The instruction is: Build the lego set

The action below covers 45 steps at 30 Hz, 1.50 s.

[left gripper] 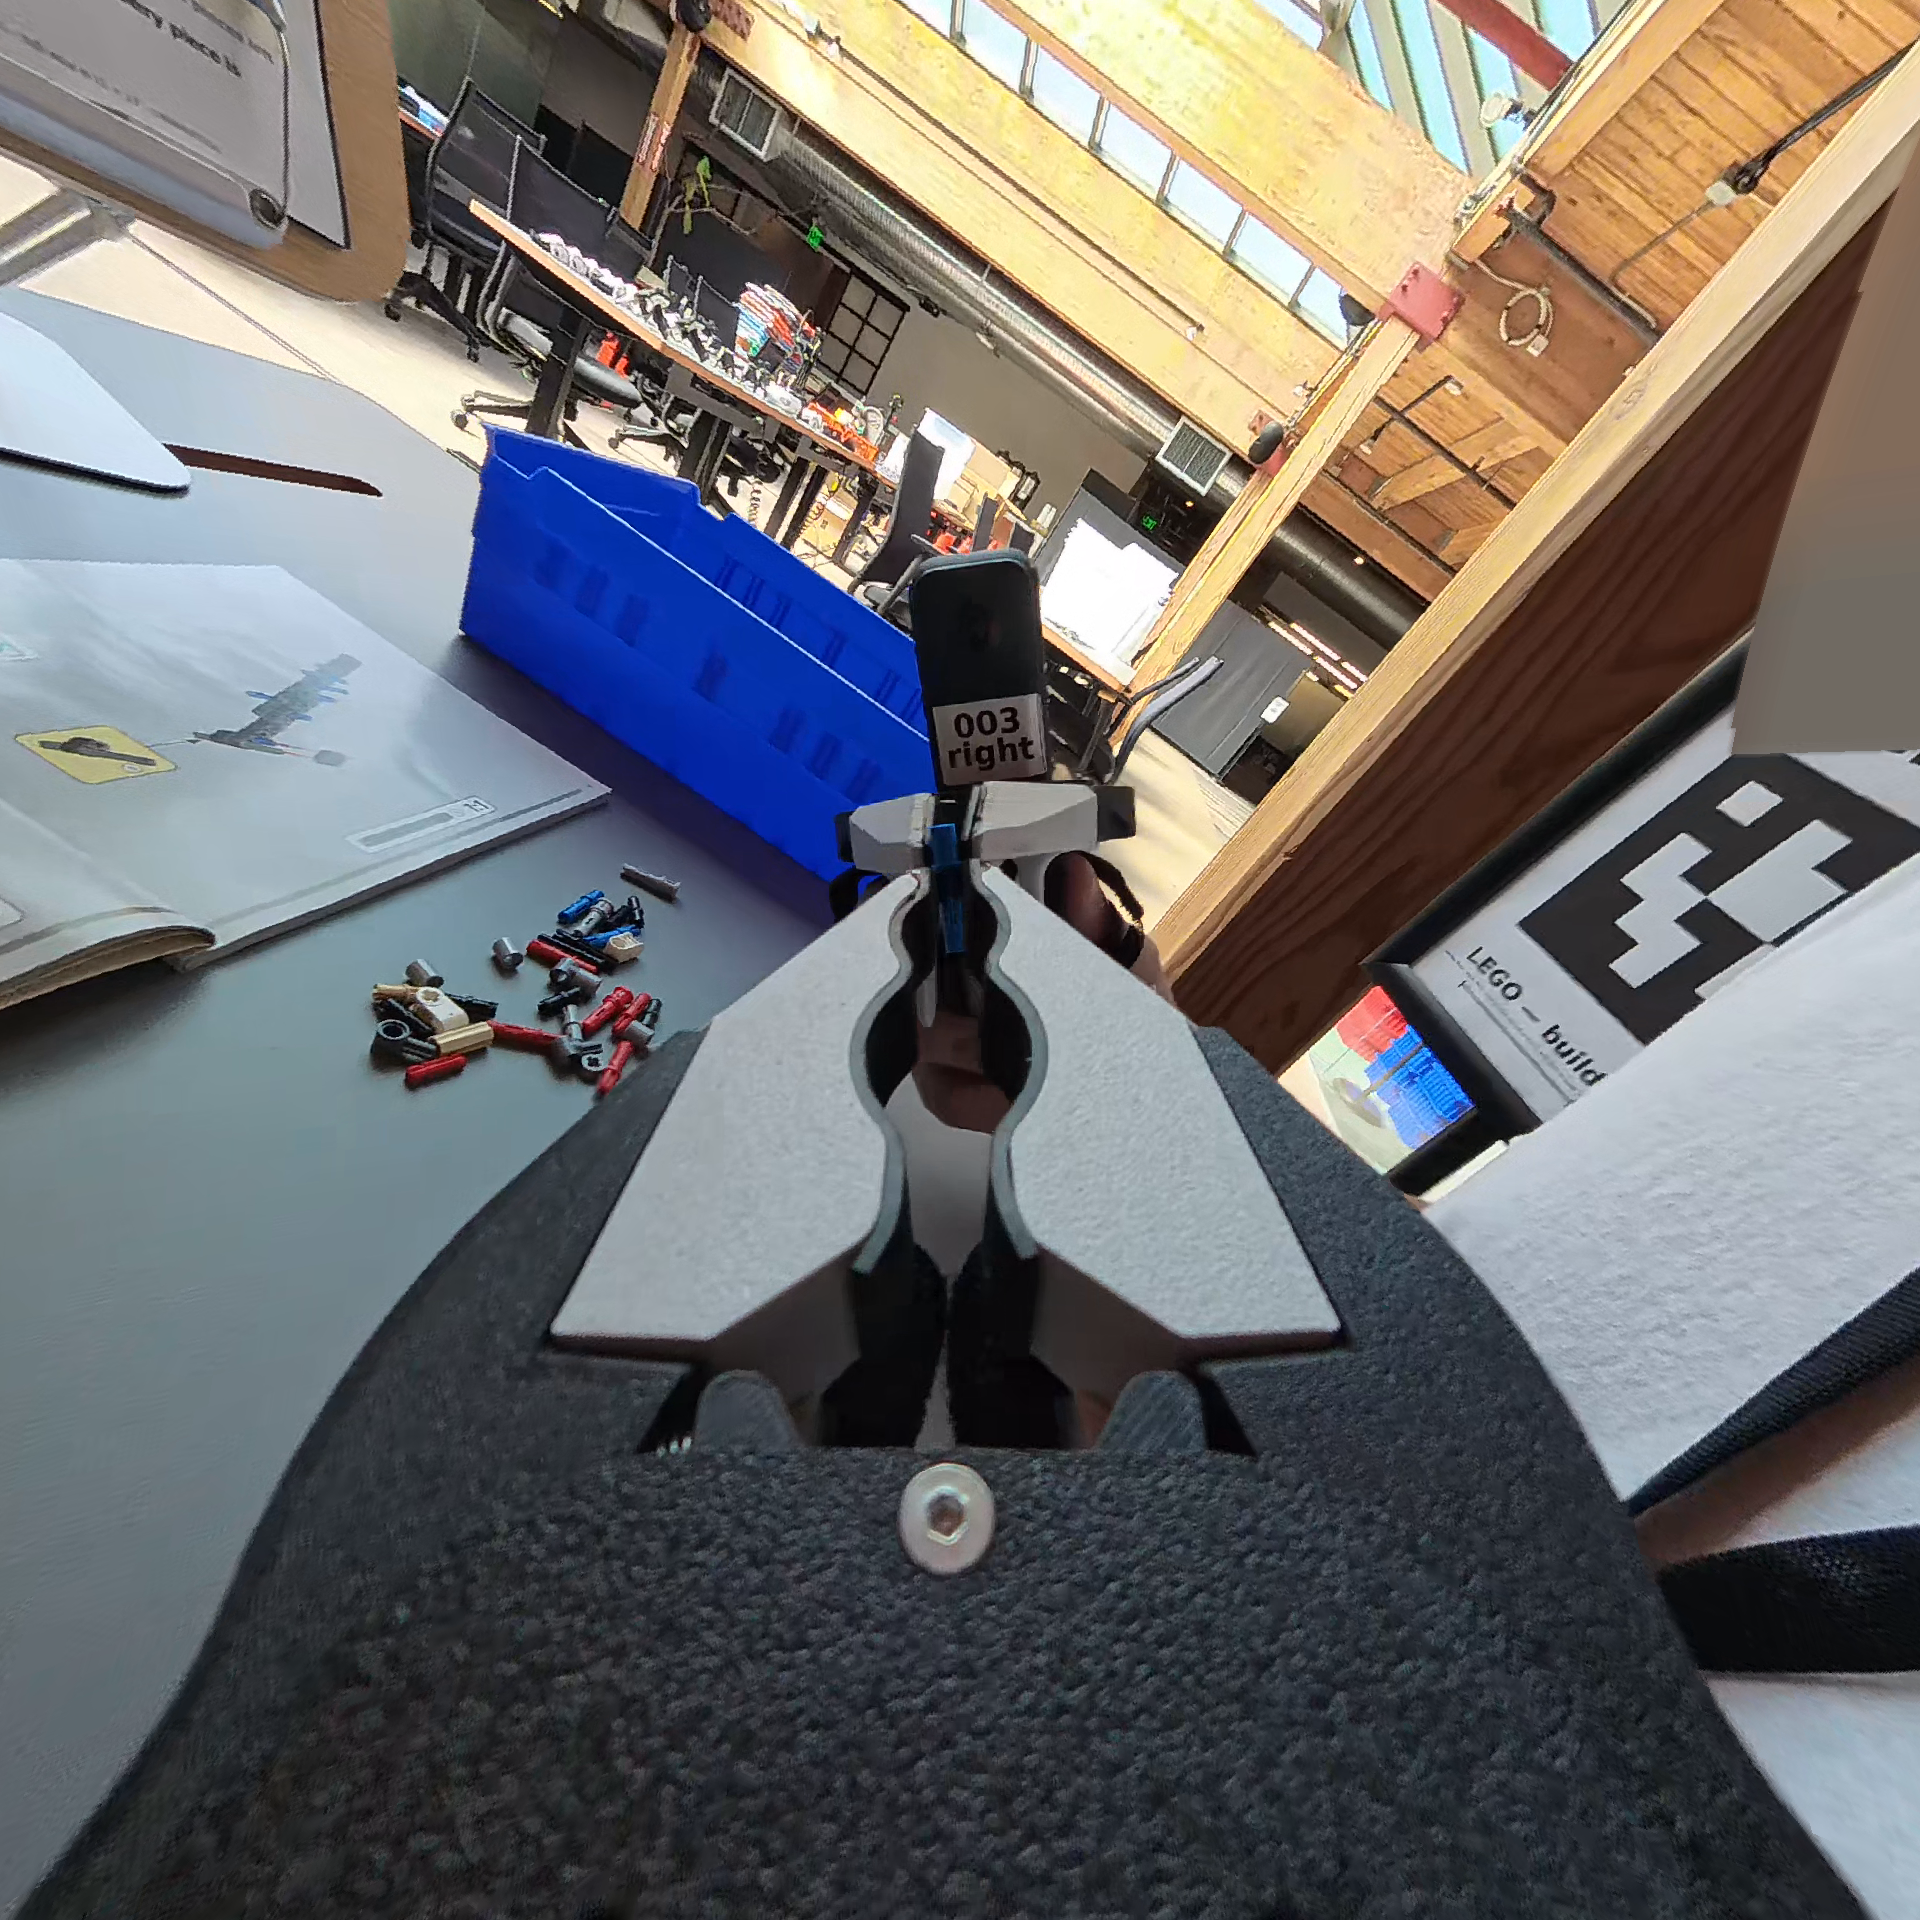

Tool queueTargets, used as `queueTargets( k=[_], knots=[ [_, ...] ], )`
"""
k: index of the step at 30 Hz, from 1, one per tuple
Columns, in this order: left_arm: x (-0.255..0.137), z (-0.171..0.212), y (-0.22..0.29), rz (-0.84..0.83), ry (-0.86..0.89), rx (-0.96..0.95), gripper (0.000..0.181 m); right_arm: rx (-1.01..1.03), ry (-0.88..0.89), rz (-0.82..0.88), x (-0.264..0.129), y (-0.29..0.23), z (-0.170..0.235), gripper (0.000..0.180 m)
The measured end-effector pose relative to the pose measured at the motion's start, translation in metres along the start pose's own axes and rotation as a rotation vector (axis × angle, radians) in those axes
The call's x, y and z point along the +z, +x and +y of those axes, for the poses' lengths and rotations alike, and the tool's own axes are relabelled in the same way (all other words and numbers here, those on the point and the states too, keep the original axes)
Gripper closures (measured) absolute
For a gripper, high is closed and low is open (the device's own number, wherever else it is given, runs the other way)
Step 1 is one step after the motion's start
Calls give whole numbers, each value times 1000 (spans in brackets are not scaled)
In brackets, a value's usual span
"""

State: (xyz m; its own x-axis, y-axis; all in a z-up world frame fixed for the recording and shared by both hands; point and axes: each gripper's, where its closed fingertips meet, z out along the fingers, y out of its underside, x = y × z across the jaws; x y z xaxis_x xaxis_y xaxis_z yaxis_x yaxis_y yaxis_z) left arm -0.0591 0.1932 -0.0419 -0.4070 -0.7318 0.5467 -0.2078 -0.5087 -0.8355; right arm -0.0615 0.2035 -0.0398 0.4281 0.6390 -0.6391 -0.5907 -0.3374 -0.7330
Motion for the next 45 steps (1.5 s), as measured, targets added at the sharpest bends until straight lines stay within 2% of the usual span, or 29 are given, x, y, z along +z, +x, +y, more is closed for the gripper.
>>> queueTargets(
  k=[4,10,15,18,24,33,37,39,42,45],
  knots=[
    [-6,-7,15,175,42,-210,179,8,19,-113,9,-13,-4,173],
    [-12,-19,31,350,87,-401,180,-62,-6,-303,19,-33,-9,175],
    [-15,-29,31,427,88,-515,180,-34,-14,-413,26,-36,-17,177],
    [-15,-32,18,390,118,-579,179,-11,-9,-384,28,-25,-20,177],
    [-14,-22,-11,187,110,-446,178,-14,-33,-217,26,5,-15,178],
    [-14,-11,-34,-126,-44,-55,165,-11,-19,-57,17,30,-16,177],
    [-11,-6,-36,-155,-84,-4,164,-34,-56,-43,23,29,-11,177],
    [-12,-4,-36,-161,-88,7,176,-42,-69,-37,26,29,-9,177],
    [-14,-2,-36,-173,-94,7,178,-60,-90,-20,28,31,-6,177],
    [-15,-5,-21,-37,-38,-130,178,-64,-67,-111,30,18,-7,177]
  ],
)
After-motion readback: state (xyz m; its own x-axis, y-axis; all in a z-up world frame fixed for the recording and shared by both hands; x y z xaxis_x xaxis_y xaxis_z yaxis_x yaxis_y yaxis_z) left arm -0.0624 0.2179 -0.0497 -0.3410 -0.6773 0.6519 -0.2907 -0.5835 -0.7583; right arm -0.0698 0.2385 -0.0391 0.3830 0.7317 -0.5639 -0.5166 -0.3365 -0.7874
